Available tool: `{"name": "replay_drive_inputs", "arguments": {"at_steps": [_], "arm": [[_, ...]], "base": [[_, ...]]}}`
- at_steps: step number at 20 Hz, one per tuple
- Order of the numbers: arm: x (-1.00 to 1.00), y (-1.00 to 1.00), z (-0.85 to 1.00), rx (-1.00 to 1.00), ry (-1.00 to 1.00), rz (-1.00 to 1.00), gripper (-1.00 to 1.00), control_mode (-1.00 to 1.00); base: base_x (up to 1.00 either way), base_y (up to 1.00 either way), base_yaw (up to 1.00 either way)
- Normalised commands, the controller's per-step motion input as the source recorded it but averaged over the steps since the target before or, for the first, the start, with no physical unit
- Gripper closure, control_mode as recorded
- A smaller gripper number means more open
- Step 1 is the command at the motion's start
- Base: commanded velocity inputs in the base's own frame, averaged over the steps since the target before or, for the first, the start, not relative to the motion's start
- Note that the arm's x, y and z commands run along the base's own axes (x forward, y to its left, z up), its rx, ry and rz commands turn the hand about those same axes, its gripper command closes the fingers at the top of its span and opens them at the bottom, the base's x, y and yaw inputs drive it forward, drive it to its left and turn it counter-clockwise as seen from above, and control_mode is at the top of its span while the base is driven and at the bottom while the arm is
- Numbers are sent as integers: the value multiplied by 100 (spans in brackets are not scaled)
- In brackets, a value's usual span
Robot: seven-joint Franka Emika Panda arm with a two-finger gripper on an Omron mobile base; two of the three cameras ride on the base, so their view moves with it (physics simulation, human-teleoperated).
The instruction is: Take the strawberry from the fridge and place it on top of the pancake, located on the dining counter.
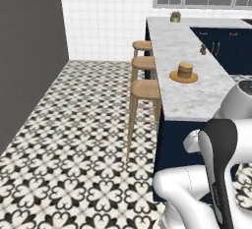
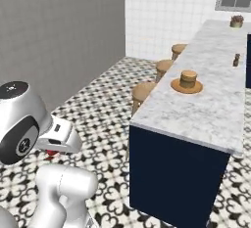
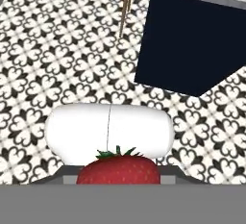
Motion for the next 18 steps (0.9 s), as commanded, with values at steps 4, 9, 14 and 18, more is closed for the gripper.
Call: {"name": "replay_drive_inputs", "arguments": {"at_steps": [4,9,14,18], "arm": [[0,0,0,0,0,0,100,100],[0,0,0,0,0,0,100,100],[0,0,0,0,0,0,100,100],[0,0,0,0,0,0,100,100]], "base": [[22,100,-44],[57,98,-54],[63,98,-58],[58,100,-56]]}}
